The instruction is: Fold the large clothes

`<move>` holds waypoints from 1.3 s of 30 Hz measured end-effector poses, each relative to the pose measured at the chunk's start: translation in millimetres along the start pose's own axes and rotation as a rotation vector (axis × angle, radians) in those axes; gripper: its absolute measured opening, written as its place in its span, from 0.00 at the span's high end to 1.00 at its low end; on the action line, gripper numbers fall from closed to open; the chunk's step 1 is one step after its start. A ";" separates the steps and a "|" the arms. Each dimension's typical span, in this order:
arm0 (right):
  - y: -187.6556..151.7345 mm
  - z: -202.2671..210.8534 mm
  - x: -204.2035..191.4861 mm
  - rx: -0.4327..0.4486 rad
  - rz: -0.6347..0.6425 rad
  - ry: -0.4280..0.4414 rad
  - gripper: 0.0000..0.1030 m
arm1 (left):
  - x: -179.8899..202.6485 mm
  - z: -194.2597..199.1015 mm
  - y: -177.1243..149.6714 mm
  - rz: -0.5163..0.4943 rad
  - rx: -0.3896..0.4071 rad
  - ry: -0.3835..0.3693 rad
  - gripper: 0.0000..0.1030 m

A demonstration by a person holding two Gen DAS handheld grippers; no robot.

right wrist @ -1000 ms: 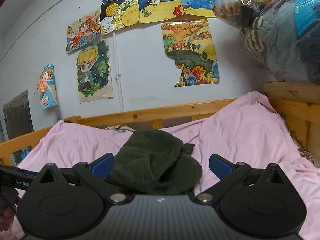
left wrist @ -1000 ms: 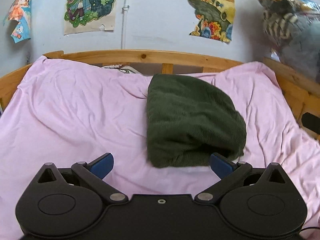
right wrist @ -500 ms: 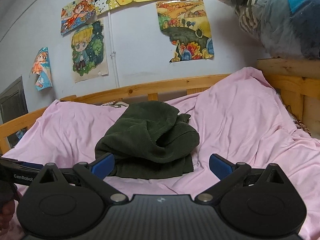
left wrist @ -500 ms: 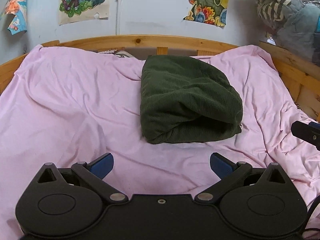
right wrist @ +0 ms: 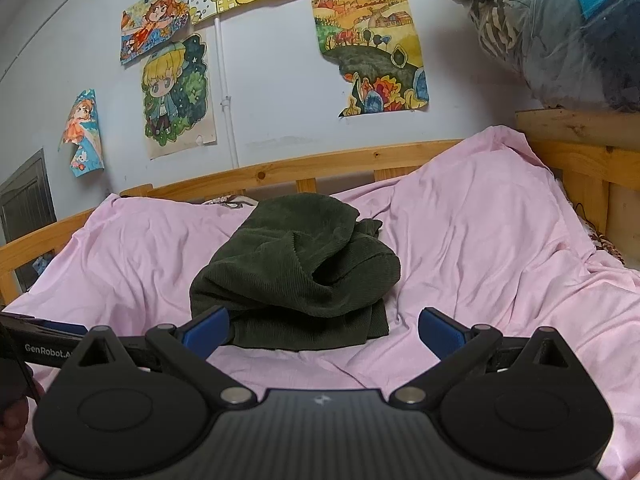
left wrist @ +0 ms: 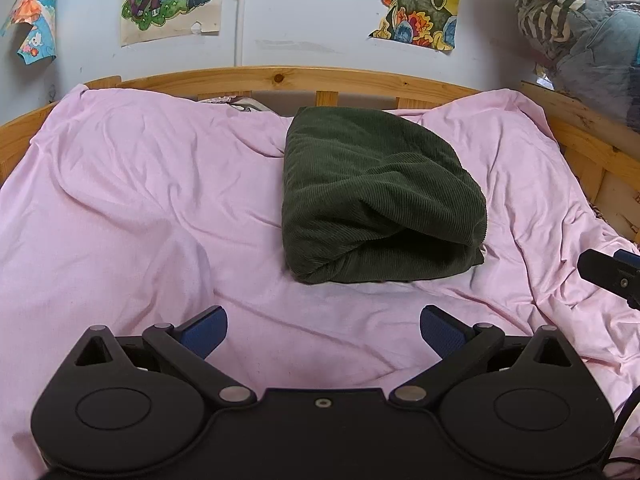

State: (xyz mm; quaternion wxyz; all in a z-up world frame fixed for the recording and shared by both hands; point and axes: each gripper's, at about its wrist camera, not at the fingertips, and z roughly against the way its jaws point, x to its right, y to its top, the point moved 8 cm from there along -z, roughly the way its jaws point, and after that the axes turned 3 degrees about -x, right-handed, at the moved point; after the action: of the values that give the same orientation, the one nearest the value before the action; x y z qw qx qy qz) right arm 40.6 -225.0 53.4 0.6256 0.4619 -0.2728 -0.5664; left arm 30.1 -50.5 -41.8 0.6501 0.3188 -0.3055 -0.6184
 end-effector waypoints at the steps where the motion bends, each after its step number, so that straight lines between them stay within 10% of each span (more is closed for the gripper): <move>1: 0.4 -0.1 -0.1 0.000 0.000 0.000 0.00 | 0.0 0.1 0.1 0.000 0.000 0.001 0.01; 39: -7.9 -5.0 -0.7 -0.037 -0.034 0.002 0.00 | 0.8 -9.9 -8.4 0.012 -0.097 0.047 0.01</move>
State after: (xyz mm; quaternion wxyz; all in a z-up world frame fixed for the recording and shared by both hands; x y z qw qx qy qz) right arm 41.2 -222.5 44.4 0.6246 0.4554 -0.2534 -0.5816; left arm 32.9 -51.2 -54.5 0.6754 0.2993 -0.2617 -0.6211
